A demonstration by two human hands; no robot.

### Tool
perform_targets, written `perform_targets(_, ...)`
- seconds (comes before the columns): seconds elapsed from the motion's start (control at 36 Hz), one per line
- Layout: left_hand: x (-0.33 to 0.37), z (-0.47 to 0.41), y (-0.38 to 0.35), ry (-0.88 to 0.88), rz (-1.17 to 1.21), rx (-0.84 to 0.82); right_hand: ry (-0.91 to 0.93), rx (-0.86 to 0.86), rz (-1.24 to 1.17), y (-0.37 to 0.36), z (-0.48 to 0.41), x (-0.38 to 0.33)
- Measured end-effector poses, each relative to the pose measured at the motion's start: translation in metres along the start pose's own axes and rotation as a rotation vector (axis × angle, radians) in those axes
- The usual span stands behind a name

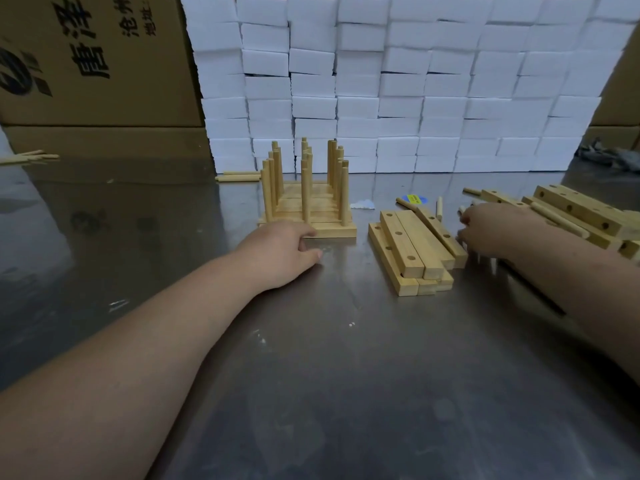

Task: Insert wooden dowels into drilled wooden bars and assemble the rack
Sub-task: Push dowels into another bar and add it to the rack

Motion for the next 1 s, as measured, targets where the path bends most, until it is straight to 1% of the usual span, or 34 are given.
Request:
perform_targets(0.06, 0.013, 0.005, -0.006, -0.063, 0.022, -0.043, 0.007, 0.005, 0.016, 0.001, 0.002, -0.002)
perform_targets(0.17, 0.042, 0.017, -0.023, -0.247, 0.027, -0.186, -0.022, -0.002, 0.043, 0.001, 0.003, -0.002)
perform_targets(0.25, 0.062, 0.029, -0.038, -0.368, -0.036, -0.328, -0.032, -0.007, 0.005, 0.003, 0.006, -0.002)
perform_targets(0.33, 0.07, 0.034, -0.048, -0.422, -0.127, -0.406, -0.025, -0.009, -0.005, 0.004, 0.007, -0.003)
perform_targets(0.39, 0.07, 0.034, -0.049, -0.423, -0.138, -0.401, -0.015, -0.004, -0.002, 0.005, 0.008, -0.005)
perform_targets(0.44, 0.07, 0.034, -0.046, -0.418, -0.092, -0.358, 0.001, -0.009, 0.002, 0.005, 0.007, -0.006)
perform_targets(0.58, 0.068, 0.033, -0.037, -0.41, 0.027, -0.194, 0.0, -0.003, -0.015, 0.004, 0.006, -0.006)
perform_targets(0.72, 0.062, 0.03, -0.031, -0.32, 0.136, -0.04, -0.022, 0.011, -0.037, 0.004, 0.005, -0.004)
perform_targets(0.78, 0.059, 0.027, -0.033, -0.273, 0.151, -0.035, -0.036, 0.012, -0.049, 0.003, 0.005, -0.003)
perform_targets(0.89, 0.054, 0.024, -0.038, -0.209, 0.076, -0.141, -0.075, 0.064, -0.076, 0.005, 0.003, -0.001)
perform_targets(0.94, 0.051, 0.023, -0.039, -0.184, 0.092, -0.148, -0.12, 0.15, -0.12, 0.009, 0.002, 0.002)
perform_targets(1.0, 0.05, 0.023, -0.039, -0.166, 0.121, -0.14, -0.159, 0.284, -0.203, 0.017, 0.005, 0.003)
Point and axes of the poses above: each hand's wrist, its own z-axis away from the middle knuckle, its own y-axis out of the back of the hand, x = y × z, the point moved 3 cm from there along -z, towards the middle knuckle, and after that the axes turned 15 degrees about z, right-handed, at the moved point
